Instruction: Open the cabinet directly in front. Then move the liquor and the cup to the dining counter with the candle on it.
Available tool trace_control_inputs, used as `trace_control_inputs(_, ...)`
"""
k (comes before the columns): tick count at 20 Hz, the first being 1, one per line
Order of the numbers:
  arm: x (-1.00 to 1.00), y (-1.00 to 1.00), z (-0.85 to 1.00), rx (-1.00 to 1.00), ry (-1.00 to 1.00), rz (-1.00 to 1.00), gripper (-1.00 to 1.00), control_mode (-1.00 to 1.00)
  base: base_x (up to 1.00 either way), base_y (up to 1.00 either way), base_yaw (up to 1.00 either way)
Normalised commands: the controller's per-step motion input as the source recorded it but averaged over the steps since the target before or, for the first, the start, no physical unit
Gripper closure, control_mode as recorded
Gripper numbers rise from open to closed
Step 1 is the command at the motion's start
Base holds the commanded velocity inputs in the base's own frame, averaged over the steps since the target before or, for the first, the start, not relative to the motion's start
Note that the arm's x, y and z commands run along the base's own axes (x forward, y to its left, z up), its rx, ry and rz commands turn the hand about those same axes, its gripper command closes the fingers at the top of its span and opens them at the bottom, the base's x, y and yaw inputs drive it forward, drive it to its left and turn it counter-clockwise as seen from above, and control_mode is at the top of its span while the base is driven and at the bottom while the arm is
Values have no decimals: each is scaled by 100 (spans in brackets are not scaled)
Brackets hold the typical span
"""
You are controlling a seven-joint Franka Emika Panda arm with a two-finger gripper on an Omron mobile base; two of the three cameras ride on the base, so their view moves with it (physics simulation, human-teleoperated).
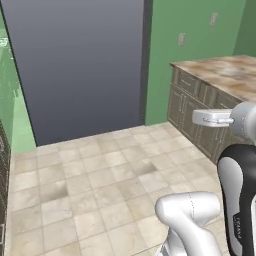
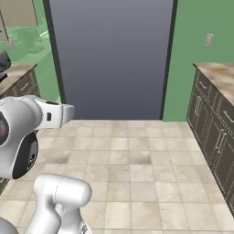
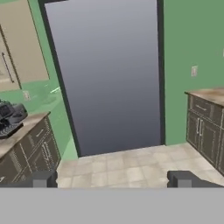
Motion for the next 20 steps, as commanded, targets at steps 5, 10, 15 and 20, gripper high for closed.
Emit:
trace_control_inputs(5,0,0,0,0,0,0,-100,100,100,19,0)
trace_control_inputs(10,0,0,0,0,0,0,-100,100,100,20,0)
trace_control_inputs(15,0,0,0,0,0,0,-100,100,100,14,10)
trace_control_inputs(20,0,0,0,0,0,0,-100,100,22,-17,52)
